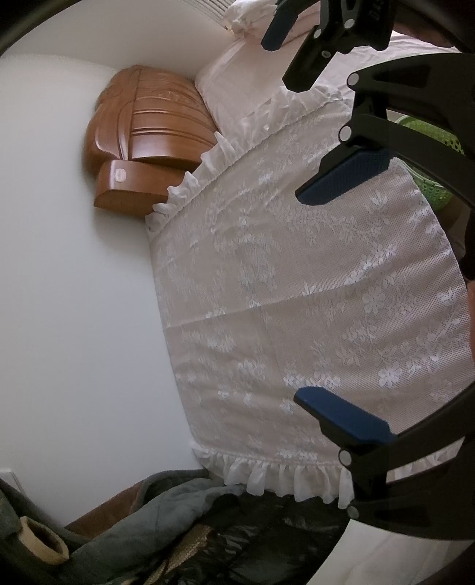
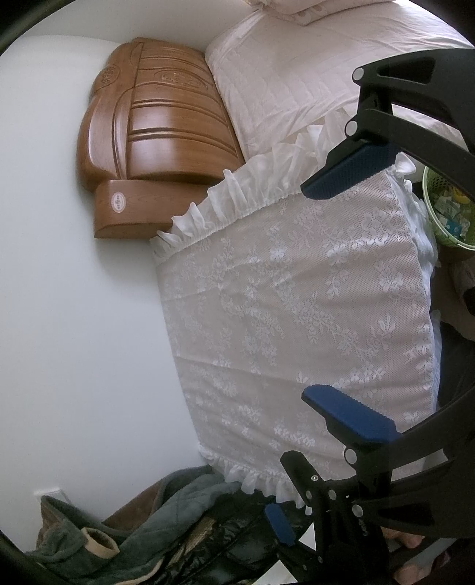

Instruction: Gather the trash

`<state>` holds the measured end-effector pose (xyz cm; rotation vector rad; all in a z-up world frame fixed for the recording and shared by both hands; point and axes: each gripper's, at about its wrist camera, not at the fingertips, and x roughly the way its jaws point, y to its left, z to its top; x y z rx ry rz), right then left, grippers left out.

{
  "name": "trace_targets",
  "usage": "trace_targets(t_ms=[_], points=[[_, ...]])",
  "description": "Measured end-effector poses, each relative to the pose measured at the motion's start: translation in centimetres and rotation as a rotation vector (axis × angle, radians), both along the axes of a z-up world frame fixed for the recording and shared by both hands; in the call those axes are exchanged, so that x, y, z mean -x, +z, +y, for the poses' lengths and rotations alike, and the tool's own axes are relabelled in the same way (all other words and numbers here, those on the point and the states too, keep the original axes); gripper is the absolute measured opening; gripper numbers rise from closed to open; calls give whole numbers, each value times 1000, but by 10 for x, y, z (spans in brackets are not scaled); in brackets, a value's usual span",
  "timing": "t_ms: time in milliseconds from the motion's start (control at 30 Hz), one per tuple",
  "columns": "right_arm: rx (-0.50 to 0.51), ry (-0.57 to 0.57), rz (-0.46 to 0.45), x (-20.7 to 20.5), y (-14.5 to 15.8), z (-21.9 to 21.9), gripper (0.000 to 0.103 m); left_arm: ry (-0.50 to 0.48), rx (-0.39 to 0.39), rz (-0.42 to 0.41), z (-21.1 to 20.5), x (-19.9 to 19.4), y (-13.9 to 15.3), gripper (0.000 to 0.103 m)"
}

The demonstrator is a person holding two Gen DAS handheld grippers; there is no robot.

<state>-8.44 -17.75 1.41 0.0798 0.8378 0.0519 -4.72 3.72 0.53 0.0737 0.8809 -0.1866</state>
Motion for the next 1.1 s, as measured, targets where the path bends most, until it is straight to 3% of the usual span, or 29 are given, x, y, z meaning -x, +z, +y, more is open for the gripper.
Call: trace_targets(t_ms=[1100], points=[[2,0,1,3,-2,1,101,-6,-6,4,-1,0,-2,95]])
